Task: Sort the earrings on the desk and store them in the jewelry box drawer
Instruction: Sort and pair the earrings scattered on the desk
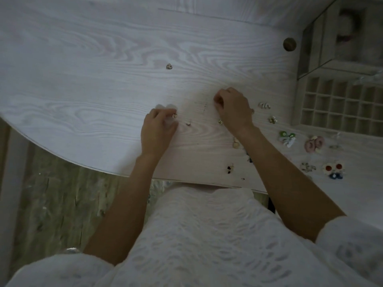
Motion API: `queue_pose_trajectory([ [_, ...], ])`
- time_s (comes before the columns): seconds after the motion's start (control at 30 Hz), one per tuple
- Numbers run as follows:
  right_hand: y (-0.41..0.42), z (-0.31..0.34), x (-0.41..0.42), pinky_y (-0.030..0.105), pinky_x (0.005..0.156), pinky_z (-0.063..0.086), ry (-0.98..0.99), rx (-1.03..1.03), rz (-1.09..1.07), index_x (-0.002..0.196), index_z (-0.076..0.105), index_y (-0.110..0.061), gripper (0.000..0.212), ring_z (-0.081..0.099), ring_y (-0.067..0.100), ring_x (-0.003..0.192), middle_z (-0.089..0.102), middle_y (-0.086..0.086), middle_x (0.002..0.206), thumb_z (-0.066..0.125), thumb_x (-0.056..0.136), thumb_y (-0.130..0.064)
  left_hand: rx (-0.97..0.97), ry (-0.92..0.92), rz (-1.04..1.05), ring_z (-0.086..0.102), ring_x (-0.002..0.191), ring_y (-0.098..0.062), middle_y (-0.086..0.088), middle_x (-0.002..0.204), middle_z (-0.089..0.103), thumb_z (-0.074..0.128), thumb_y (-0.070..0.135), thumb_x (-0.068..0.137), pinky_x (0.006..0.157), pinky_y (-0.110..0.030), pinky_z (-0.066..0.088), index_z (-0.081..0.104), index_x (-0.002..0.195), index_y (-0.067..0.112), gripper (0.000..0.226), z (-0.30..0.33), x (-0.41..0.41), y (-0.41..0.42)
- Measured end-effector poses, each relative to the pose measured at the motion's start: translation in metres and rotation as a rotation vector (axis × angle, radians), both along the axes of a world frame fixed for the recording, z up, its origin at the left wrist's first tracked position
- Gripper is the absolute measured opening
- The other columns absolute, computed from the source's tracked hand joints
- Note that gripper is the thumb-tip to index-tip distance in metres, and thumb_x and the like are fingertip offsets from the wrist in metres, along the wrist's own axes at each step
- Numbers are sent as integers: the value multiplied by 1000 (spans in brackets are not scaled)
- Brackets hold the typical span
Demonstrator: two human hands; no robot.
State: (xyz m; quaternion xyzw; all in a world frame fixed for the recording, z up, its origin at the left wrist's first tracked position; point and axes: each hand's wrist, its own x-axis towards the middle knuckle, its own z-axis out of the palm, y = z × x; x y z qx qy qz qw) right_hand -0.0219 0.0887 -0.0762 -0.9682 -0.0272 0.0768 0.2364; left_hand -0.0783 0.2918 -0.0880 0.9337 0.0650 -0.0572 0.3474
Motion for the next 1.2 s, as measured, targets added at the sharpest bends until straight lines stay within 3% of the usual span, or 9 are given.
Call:
queue_pose_trajectory([
  [0.17, 10, -3, 0, 25, 64, 33, -72, 27, 42, 90, 63, -1, 13, 56, 29, 79, 61, 16, 90, 51, 90, -6, -34, -1, 51, 56, 79, -16, 6, 89, 59, 67, 23, 81, 67, -21, 37, 69, 94, 23, 13, 1, 8, -2],
  [0.33, 17, 1, 6, 25, 65, 34, -164, 11, 80, 93, 64, -4, 13, 55, 28, 87, 63, 13, 93, 54, 85, -6, -44, -10, 59, 58, 75, -14, 2, 88, 65, 68, 23, 81, 66, -25, 46, 69, 90, 23, 9, 4, 9, 2],
  [0.5, 49, 6, 48, 30, 83, 42, -125, 95, 250, 112, 60, -6, 29, 51, 27, 105, 59, 10, 113, 51, 85, -4, 22, -37, 37, 60, 79, -17, 0, 89, 66, 68, 24, 80, 63, -31, 50, 70, 89, 22, 9, 4, 9, 5],
  [0.63, 80, 0, 90, 27, 94, 38, -55, 82, 379, 127, 52, -7, 40, 47, 25, 115, 54, 10, 126, 49, 87, -2, 117, 8, -29, 54, 90, -22, -5, 94, 59, 66, 27, 81, 62, -29, 42, 64, 90, 17, 13, 1, 10, 11],
  [0.77, 88, -7, 98, 37, 81, 47, -50, 33, 462, 100, 67, -2, 20, 56, 28, 95, 63, 15, 103, 51, 88, -1, 120, 15, -102, 52, 91, -26, -11, 95, 57, 66, 23, 82, 66, -31, 42, 62, 91, 11, 16, 2, 13, 16],
  [0.93, 71, -7, 61, 42, 69, 50, -96, 50, 472, 80, 68, -2, 16, 57, 28, 82, 65, 13, 85, 53, 85, -2, 41, -5, -89, 54, 80, -16, -3, 86, 61, 64, 16, 83, 66, -28, 44, 58, 86, 14, 7, 6, -1, 11],
  [1.07, 48, 14, 20, 27, 68, 44, -182, 186, 305, 81, 69, -9, 10, 56, 19, 81, 66, 5, 84, 60, 83, -11, -59, 17, -16, 55, 73, -9, 4, 83, 64, 65, 15, 81, 64, -18, 39, 59, 85, 16, 8, 10, -19, 4],
  [1.2, 11, 19, -35, 22, 67, 35, -131, 188, 132, 82, 67, -10, 6, 53, 17, 76, 64, 5, 81, 61, 83, -12, -111, 52, -19, 56, 72, -10, 5, 84, 65, 68, 16, 79, 69, -24, 44, 61, 84, 17, 9, 9, -37, -12],
])
